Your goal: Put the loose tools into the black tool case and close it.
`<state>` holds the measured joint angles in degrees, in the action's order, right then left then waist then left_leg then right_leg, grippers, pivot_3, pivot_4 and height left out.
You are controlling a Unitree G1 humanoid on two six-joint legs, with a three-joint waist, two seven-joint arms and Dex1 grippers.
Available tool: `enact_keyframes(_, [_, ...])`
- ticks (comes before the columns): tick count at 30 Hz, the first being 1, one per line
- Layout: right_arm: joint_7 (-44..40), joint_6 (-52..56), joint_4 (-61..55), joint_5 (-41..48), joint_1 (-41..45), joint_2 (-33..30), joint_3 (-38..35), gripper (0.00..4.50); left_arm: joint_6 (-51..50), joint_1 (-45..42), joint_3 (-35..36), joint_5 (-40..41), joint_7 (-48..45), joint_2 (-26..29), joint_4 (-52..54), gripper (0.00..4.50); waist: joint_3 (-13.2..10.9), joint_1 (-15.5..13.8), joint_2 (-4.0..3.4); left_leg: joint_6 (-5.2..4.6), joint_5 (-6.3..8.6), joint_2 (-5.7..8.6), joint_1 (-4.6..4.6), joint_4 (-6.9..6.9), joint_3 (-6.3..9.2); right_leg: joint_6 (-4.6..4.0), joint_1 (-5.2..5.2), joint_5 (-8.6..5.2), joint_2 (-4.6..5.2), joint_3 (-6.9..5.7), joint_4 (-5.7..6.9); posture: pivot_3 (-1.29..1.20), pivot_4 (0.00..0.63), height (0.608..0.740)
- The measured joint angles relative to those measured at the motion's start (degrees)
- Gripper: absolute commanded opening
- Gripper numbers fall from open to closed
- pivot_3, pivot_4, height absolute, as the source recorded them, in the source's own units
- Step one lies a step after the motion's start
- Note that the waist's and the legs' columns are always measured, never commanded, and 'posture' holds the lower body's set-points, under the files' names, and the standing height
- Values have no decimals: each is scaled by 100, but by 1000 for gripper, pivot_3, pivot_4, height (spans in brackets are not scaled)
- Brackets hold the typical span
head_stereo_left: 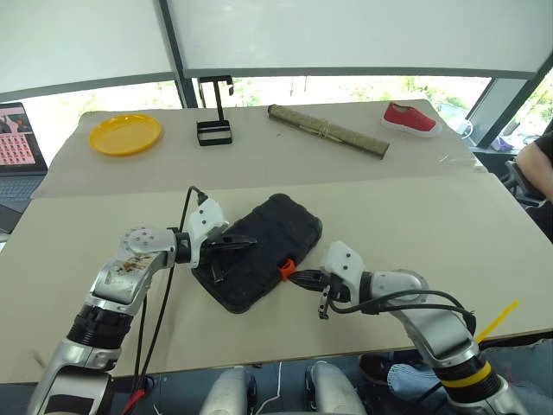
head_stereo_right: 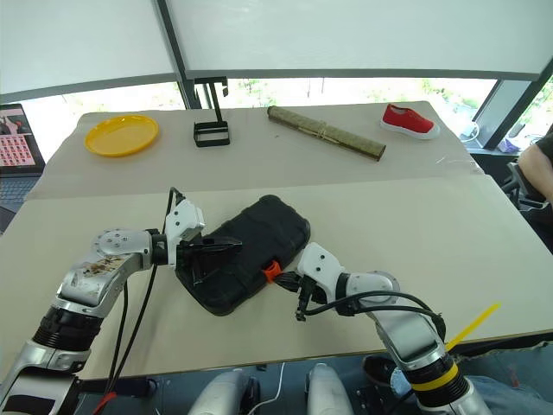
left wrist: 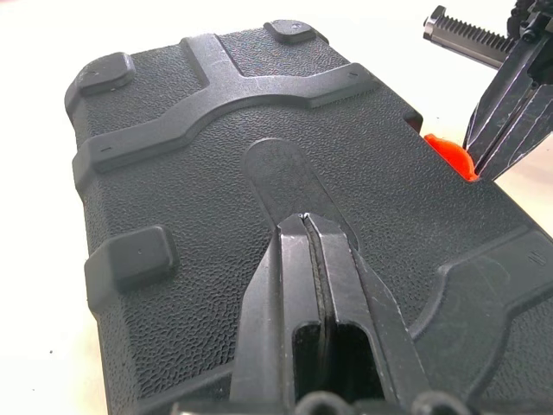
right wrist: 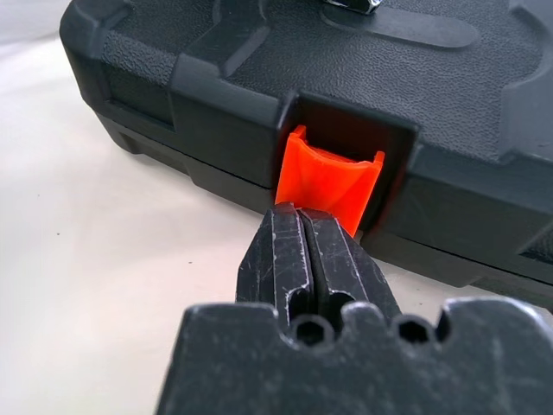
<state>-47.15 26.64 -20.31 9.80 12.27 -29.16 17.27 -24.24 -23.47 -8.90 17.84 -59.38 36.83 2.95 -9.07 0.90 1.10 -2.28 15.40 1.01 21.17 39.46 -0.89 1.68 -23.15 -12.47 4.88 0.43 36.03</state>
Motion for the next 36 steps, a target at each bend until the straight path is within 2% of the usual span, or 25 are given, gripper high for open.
enact_keyframes(14, [14,-175,409,-191,134,264,12,0,-7,-41,-9,-8,-3,-4,-86,30,0,12,0,1,-1,-8,-4,-4,1,14,-4,-9,-8,17,0,0,150,740])
enact_keyframes(18, [-2,-180,362,-142,76,249,-54,0,298,225,193,36,57,-106,-44,30,3,22,-5,1,0,-10,-7,-17,1,8,-10,-7,-5,27,-2,0,150,740])
enact_keyframes(21, [-108,-186,81,232,-127,201,-359,804,684,656,591,248,86,-161,130,702,3,37,-6,1,-1,-10,-2,-42,-2,-23,-25,7,25,31,-8,0,150,740])
enact_keyframes(25, [-421,-280,-254,713,-556,-325,-1102,2113,1050,1501,1351,656,-12,-27,589,2117,3,32,-6,5,2,-7,12,-67,-3,-29,-47,4,38,29,-20,0,150,740])
enact_keyframes(26, [-528,-361,-275,776,-663,-454,-1261,2585,1060,1773,1545,689,5,73,585,2514,2,29,-6,5,2,-5,27,-69,-4,-30,-65,4,38,30,-20,0,150,740])
enact_keyframes(27, [-605,-434,-275,846,-800,-584,-1421,2846,1131,1964,1771,767,16,95,621,2865,-1,12,-1,4,2,-4,59,-65,-5,-30,-92,4,38,28,-17,0,150,740])
enact_keyframes(29, [-843,-808,-168,914,-889,-752,-1646,3477,1328,2401,2207,799,13,269,673,3460,-4,1,4,7,-1,-2,82,-56,-4,-31,-110,6,32,20,-16,0,150,740])
enact_keyframes(30, [-997,-1103,-73,952,-933,-832,-1800,3950,1487,2640,2447,789,6,376,670,3844,-5,11,4,7,0,-2,78,-59,-10,-31,-109,6,38,24,-21,0,150,740])
enact_keyframes(32, [-1425,-1858,409,1065,-991,-994,-2262,4459,1728,3340,3056,676,9,561,560,4472,-6,4,6,5,1,2,76,-62,-14,-28,-104,5,35,19,-29,0,150,740])
enact_keyframes(36, [-2032,-2600,1229,1288,-918,-1096,-2549,4459,2152,4156,3367,359,114,529,319,4472,-26,-62,32,2,0,3,84,-54,-16,-23,-101,5,40,8,-36,0,150,740])
